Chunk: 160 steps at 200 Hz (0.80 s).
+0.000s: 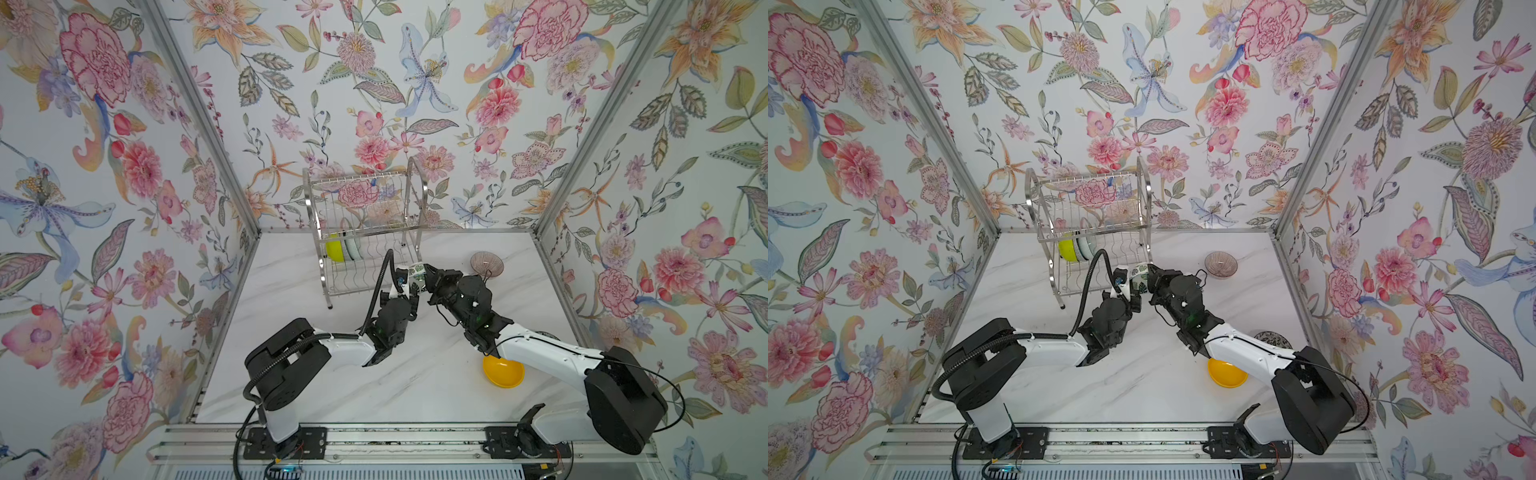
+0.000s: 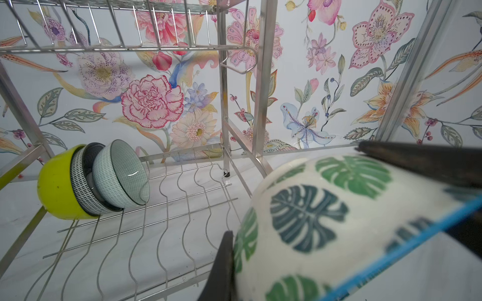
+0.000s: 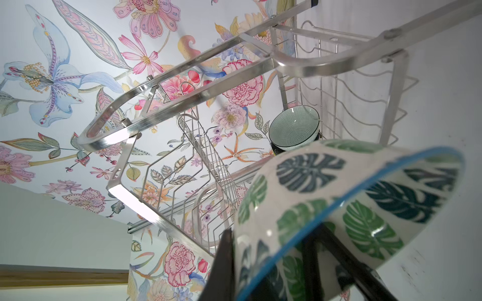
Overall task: Load the bowls into the dish rack
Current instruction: 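Hold the leaf-patterned bowl with both grippers and tilt it toward the rack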
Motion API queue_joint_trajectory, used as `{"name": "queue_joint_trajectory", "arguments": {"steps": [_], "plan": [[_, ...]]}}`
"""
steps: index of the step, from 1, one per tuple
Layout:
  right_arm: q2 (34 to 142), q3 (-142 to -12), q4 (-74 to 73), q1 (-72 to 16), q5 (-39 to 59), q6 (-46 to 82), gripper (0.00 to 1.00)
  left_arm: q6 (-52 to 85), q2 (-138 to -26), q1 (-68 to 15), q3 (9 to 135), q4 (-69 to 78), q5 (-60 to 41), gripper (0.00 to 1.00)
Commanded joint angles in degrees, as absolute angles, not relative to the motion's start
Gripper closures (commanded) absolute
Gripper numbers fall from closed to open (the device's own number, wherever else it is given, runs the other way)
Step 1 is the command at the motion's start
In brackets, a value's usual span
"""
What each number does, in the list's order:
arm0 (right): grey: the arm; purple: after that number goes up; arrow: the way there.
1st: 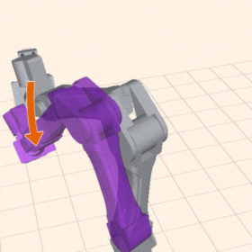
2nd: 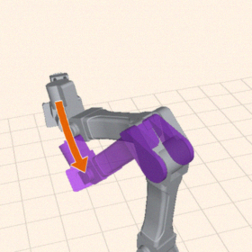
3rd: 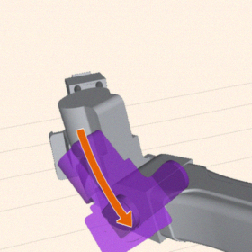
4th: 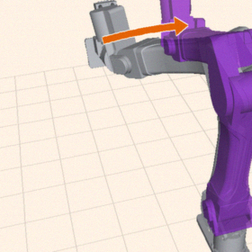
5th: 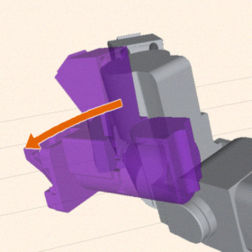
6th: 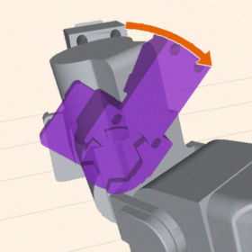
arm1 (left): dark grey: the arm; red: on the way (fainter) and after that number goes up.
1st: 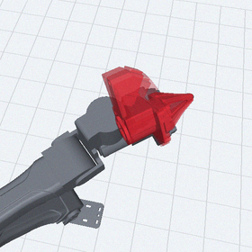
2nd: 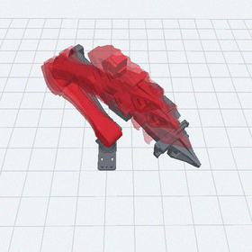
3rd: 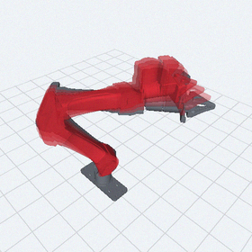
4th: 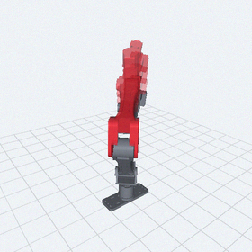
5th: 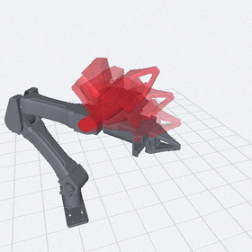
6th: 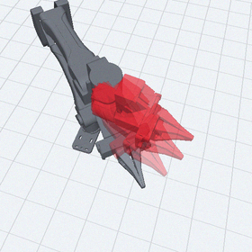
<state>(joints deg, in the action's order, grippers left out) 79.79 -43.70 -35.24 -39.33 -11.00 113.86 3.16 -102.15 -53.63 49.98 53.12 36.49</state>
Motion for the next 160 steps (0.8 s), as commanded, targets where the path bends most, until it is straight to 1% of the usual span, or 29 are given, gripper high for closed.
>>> {"name": "queue_joint_trajectory", "arguments": {"steps": [1,10,26,66,76,84,90,106,121,132,142,154,160], "plan": [[79.3,-42.1,-33.9,-38.8,-11.4,109.4,1.00,1.9,-102.2,-54.1,52.7,54.8,38.5,0.92],[79.4,-42.2,-34.5,-38.6,-10.9,108.9,1.00,2.2,-102.2,-54.1,52.7,54.8,38.5,0.91],[79.7,-42.5,-35.8,-38.3,-10.2,107.6,1.00,2.7,-102.0,-54.0,52.8,54.2,38.3,0.83],[80.8,-44.0,-39.7,-37.8,-8.4,104.3,1.00,3.6,-100.5,-54.1,51.8,53.4,38.3,0.70],[81.1,-44.2,-40.3,-37.9,-8.1,104.0,1.00,3.5,-100.2,-54.1,51.7,53.3,38.4,0.64],[81.3,-44.2,-40.8,-37.9,-8.0,103.9,1.00,3.4,-100.0,-54.0,51.6,53.2,38.7,0.54],[81.5,-44.2,-41.3,-37.9,-7.9,103.8,1.00,3.4,-99.9,-54.0,51.5,53.1,38.9,0.49],[81.9,-44.2,-42.9,-37.8,-7.7,103.1,1.00,3.7,-99.3,-54.0,51.0,52.8,39.1,0.44],[82.2,-44.1,-44.4,-37.6,-7.1,102.1,1.00,4.3,-98.4,-54.1,50.5,52.3,38.8,0.36],[82.3,-44.2,-45.4,-37.2,-6.5,101.5,1.00,5.0,-97.7,-54.0,50.1,51.7,38.7,0.34],[82.3,-44.1,-46.4,-36.8,-5.9,101.0,1.00,6.0,-97.1,-54.1,49.7,51.0,38.8,0.27],[82.3,-44.0,-47.4,-36.4,-5.2,100.1,1.00,7.1,-95.9,-54.1,49.2,49.7,38.4,0.24],[82.2,-44.0,-47.5,-36.1,-4.9,99.6,1.00,7.7,-95.2,-54.0,48.8,49.1,37.8,0.19]]}}
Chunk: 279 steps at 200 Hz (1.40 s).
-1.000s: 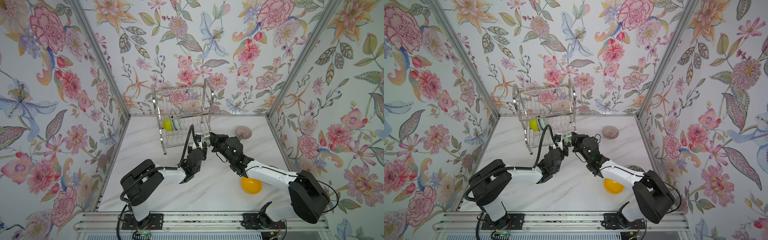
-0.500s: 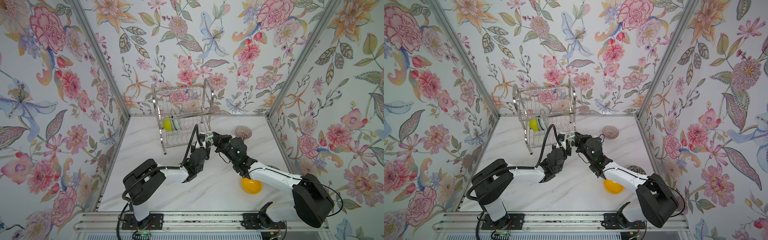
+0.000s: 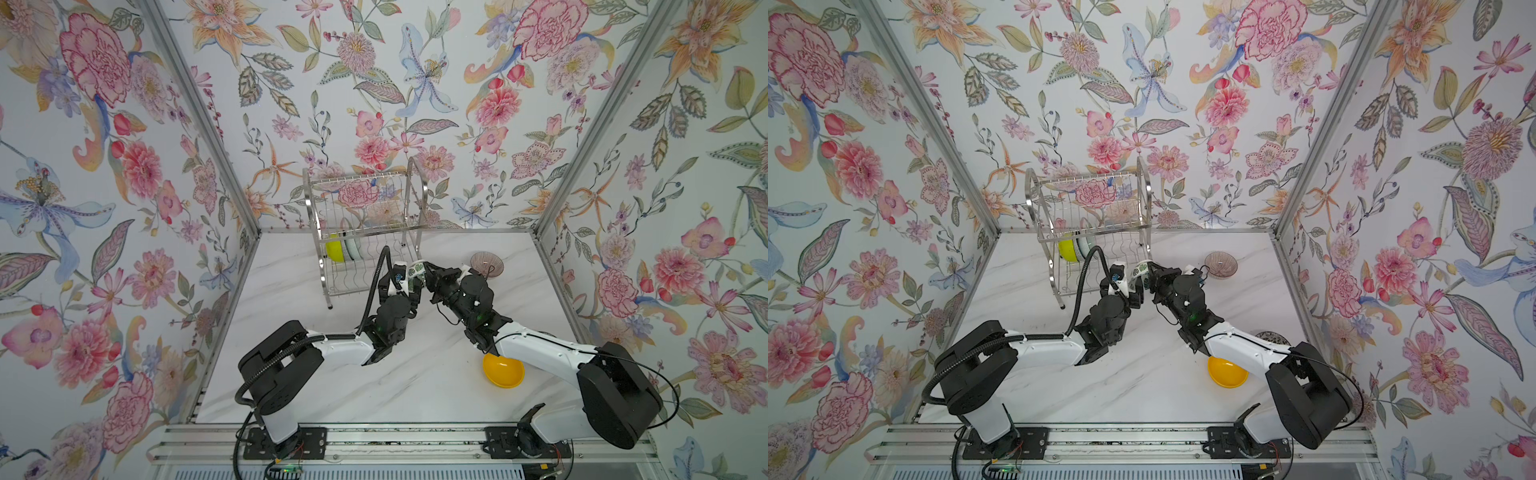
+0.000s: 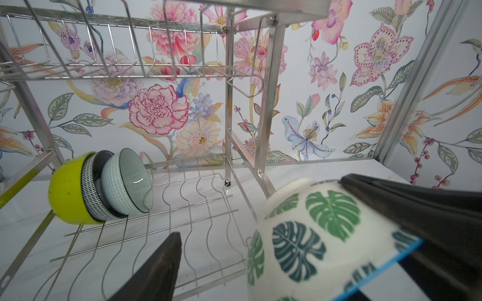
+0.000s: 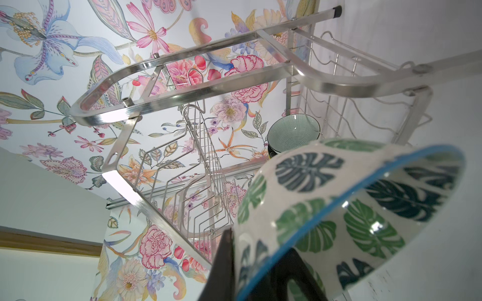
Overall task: Load the bowls into the dish rack
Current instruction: 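Hold the leaf-patterned bowl with both grippers and tilt it toward the rack, then open and withdraw the left gripper while the right gripper carries the bowl into the rack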
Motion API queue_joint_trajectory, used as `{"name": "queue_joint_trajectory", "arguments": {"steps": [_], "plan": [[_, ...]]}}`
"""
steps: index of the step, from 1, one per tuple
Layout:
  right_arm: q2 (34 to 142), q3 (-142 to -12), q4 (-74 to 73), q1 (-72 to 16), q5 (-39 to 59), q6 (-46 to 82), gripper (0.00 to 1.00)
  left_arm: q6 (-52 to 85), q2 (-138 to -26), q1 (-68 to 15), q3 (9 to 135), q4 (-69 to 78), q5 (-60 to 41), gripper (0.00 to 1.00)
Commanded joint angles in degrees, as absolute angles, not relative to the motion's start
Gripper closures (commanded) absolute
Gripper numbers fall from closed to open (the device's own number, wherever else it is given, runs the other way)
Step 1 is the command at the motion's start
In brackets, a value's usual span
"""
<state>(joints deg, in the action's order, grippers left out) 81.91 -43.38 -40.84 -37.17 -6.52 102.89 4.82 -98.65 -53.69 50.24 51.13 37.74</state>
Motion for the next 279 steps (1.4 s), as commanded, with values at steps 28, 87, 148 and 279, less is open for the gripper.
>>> {"name": "queue_joint_trajectory", "arguments": {"steps": [28,87,148,279], "plan": [[81.7,-44.0,-47.1,-35.2,-3.7,96.7,1.00,10.5,-91.0,-53.7,47.1,44.6,35.0,0.06],[81.8,-46.4,-45.8,-33.4,3.4,84.7,1.00,24.4,-77.8,-48.1,43.7,26.1,20.4,0.01],[85.6,-53.3,-40.8,-34.5,15.0,61.0,1.00,38.9,-70.6,-36.3,40.0,17.9,0.6,0.01],[107.7,-65.8,-48.0,-37.6,26.8,40.5,1.00,48.4,-61.6,-25.2,31.6,16.5,-8.2,0.01]]}}
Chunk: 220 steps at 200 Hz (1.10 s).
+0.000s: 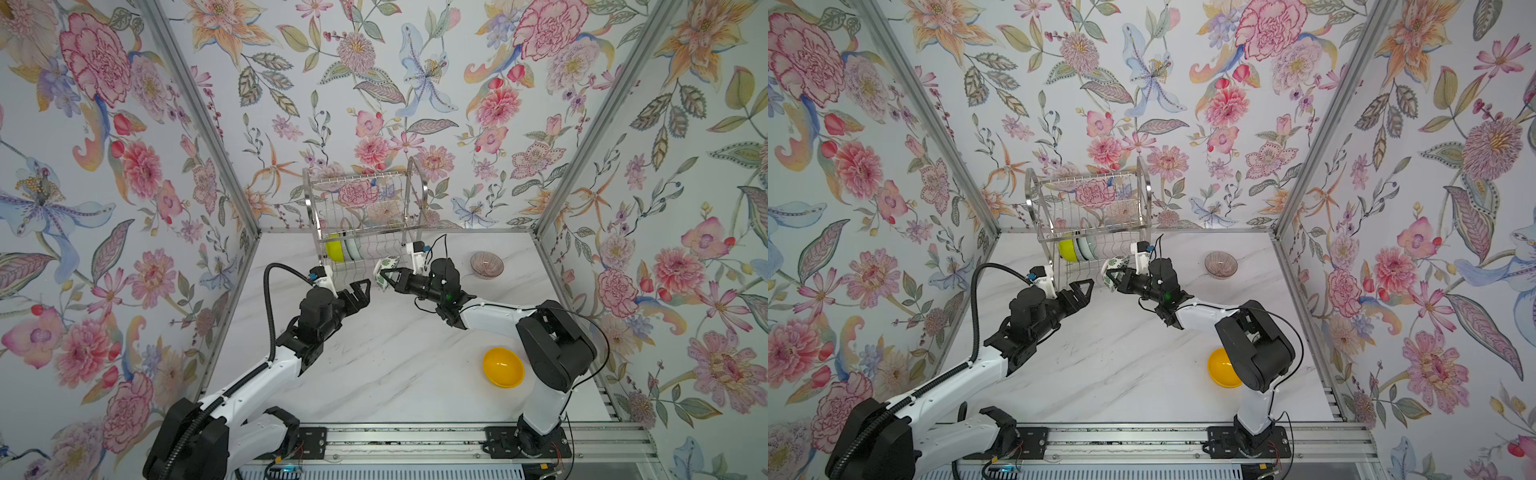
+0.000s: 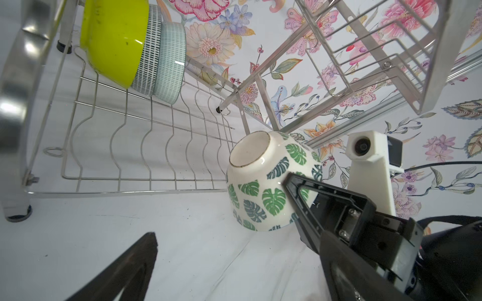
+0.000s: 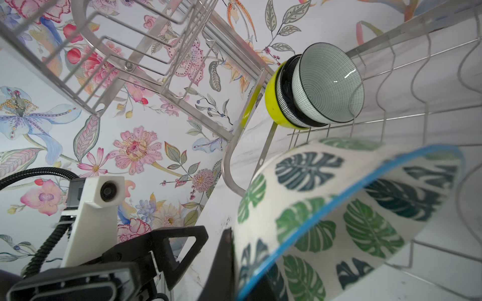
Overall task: Load the bowls into the dish rack
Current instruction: 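Open and withdraw the left gripper while the right gripper carries the bowl into the rack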
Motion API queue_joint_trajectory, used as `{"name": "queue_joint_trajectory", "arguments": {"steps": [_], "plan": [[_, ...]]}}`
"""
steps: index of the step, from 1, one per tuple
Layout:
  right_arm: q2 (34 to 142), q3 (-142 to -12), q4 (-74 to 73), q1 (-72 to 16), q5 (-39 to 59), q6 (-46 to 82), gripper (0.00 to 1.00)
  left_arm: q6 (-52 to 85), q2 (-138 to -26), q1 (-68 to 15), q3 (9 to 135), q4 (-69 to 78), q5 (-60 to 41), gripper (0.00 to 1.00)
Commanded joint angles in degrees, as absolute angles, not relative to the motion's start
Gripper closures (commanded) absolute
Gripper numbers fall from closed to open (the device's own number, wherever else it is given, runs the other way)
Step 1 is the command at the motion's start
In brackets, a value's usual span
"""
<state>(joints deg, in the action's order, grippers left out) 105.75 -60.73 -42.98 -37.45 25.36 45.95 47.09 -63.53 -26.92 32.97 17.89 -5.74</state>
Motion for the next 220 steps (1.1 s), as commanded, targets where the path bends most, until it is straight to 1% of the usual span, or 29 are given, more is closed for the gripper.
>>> {"name": "queue_joint_trajectory", "arguments": {"steps": [1,67,131,180,220], "plan": [[107.8,-66.0,-48.0,-37.6,26.7,40.4,1.00,48.5,-61.6,-25.1,31.6,16.4,-8.2,0.01],[117.8,-75.3,-49.1,-37.0,26.4,39.8,1.00,48.9,-61.3,-20.8,30.1,16.9,-11.6,0.01],[124.6,-82.2,-49.9,-36.7,22.1,41.0,1.00,48.5,-65.0,-17.1,30.8,19.2,-16.6,0.01],[129.2,-86.8,-50.9,-36.0,19.1,42.3,1.00,47.2,-66.9,-16.3,32.2,19.2,-17.9,0.01],[132.1,-90.6,-51.0,-35.1,19.5,44.1,1.00,46.8,-67.4,-15.7,31.9,19.3,-18.3,0.01]]}}
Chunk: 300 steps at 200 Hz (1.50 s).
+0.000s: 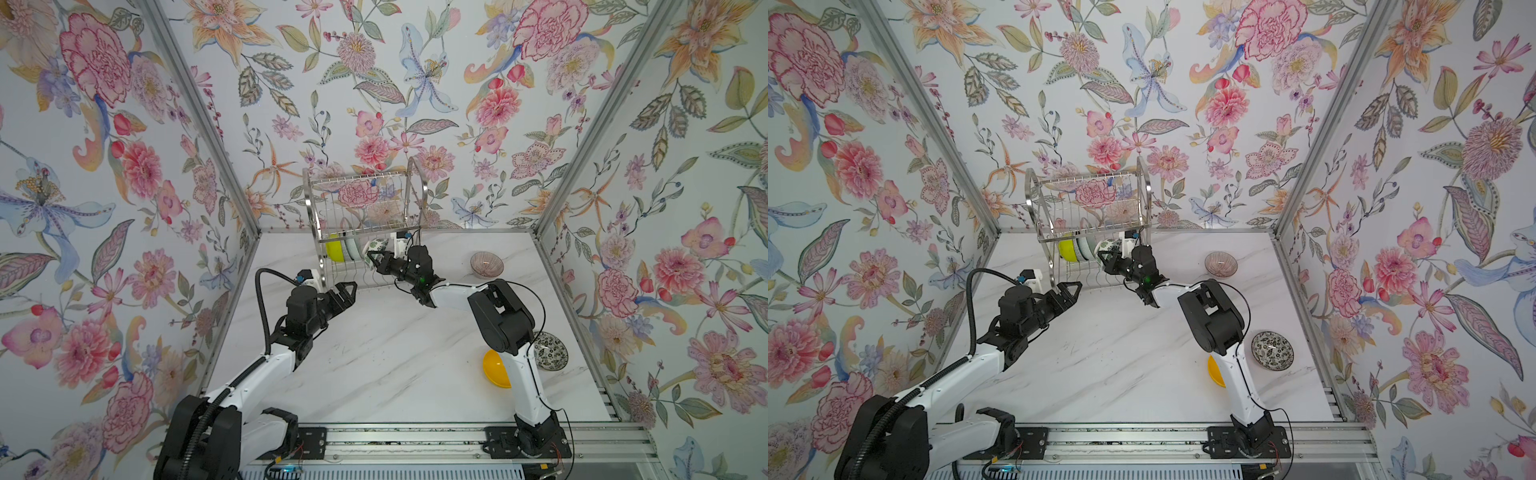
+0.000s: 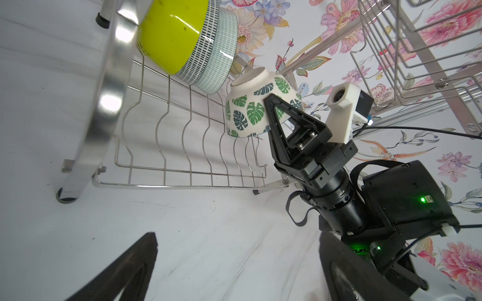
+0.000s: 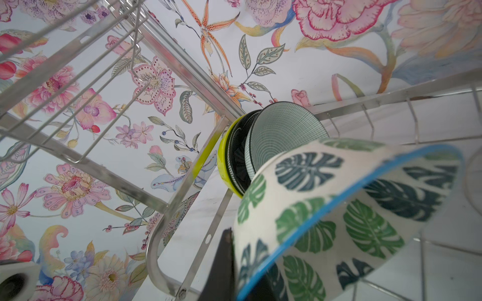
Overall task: Load the bowls into the dish rack
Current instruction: 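Open and withdraw the left gripper while the right gripper carries the bowl into the rack, then push the leaf-patterned bowl against the stacked bowls in the rack with the right gripper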
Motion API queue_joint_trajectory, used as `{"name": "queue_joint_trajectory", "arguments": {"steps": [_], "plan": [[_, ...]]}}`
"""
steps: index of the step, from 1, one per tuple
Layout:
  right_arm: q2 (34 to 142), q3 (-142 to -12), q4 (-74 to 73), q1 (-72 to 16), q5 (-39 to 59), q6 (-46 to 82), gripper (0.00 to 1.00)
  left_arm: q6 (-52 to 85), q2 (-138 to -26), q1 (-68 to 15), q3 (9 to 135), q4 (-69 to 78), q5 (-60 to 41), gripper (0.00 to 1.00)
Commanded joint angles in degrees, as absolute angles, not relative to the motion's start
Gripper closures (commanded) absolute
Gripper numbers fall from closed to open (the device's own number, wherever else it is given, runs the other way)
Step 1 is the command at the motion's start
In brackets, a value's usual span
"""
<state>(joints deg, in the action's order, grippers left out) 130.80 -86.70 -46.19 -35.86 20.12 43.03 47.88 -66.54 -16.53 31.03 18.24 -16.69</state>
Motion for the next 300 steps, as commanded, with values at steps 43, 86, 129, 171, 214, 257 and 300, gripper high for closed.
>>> {"name": "queue_joint_trajectory", "arguments": {"steps": [43,86,129,171,214,257,300], "plan": [[135.4,-94.6,-50.7,-34.8,19.1,45.2,1.00,47.5,-69.4,-15.0,32.0,21.0,-19.6,0.01],[138.5,-99.4,-49.7,-34.9,18.5,46.5,1.00,48.1,-70.1,-14.2,31.8,21.3,-20.4,0.01],[141.0,-103.0,-49.2,-34.8,18.2,47.7,1.00,49.1,-70.6,-13.8,30.9,22.5,-21.0,0.01],[143.1,-106.1,-48.5,-34.8,18.4,48.7,1.00,49.6,-71.0,-13.4,30.8,23.0,-21.4,0.01],[145.6,-109.5,-47.8,-34.8,18.7,50.2,1.00,49.9,-71.2,-13.1,30.7,23.1,-21.9,0.01],[147.3,-111.7,-47.1,-34.8,18.4,51.3,1.00,50.1,-71.4,-13.1,30.8,23.0,-22.3,0.01],[149.0,-113.9,-45.7,-34.7,18.7,51.9,1.00,50.3,-71.7,-12.9,30.9,22.9,-22.6,0.01]]}}
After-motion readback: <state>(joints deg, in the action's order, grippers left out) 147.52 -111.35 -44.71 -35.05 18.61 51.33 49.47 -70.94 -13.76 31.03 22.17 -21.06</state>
